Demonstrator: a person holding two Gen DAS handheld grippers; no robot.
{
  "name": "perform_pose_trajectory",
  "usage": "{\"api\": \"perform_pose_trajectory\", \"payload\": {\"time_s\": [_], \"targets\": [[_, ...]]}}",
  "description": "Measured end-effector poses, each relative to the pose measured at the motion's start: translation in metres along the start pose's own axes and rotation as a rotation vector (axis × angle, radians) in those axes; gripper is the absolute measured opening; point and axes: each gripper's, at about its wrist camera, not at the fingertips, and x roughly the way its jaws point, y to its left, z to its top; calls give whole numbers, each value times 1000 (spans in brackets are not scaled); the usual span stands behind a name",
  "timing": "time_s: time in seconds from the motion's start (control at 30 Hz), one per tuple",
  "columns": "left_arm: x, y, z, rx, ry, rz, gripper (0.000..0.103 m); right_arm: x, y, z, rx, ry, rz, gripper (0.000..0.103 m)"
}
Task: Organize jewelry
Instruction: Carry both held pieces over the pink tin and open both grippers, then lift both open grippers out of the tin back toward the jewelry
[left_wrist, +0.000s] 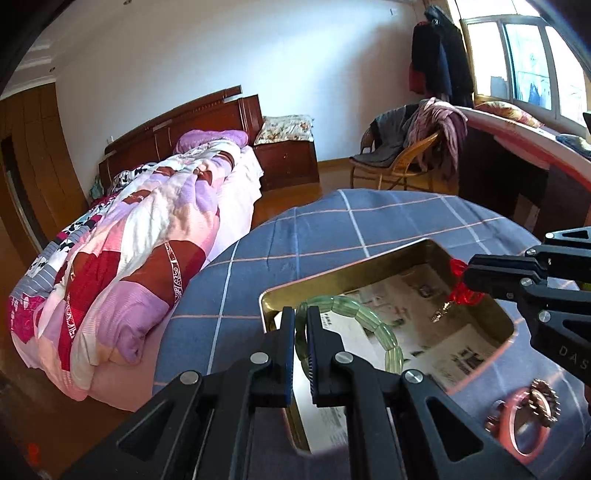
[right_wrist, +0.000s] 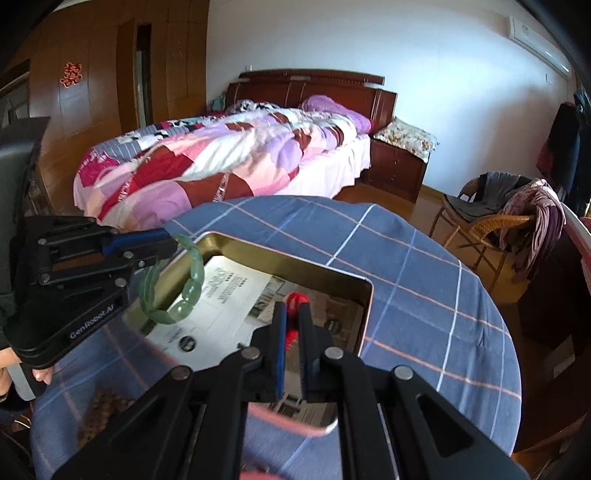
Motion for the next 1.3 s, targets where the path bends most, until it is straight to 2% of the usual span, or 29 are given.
{"api": "perform_pose_trajectory", "payload": {"time_s": [0.23,0.4,0.43,0.47,0.5,0.53,0.6,0.63,0.67,0.73,0.93,1.3], "targets": [[33,8,4,1,39,4,5,27,-9,8,-4,41,-34,8],[46,12,4,-5,56,8,8,29,-12,8,0,43,-63,10],[48,13,4,-8,64,13,9,29,-13,7,1,45,-70,15],[49,13,3,-9,70,26,9,28,-13,6,2,48,-76,32],[48,12,3,-7,74,35,10,29,-14,7,6,47,-76,42],[46,12,2,-5,73,43,14,26,-16,5,13,42,-73,51],[39,15,-2,-13,61,46,33,22,-19,4,21,40,-86,51],[33,16,-4,-20,47,55,54,17,-21,1,30,37,-89,51],[30,20,-6,-31,33,64,67,14,-23,-1,40,34,-88,51],[20,25,-10,-59,15,53,69,7,-27,-8,60,32,-87,51],[3,30,-27,-112,32,40,69,-8,-33,-26,84,33,-92,52],[-40,16,-62,-148,25,31,69,-40,-35,-61,133,19,-120,55]]}}
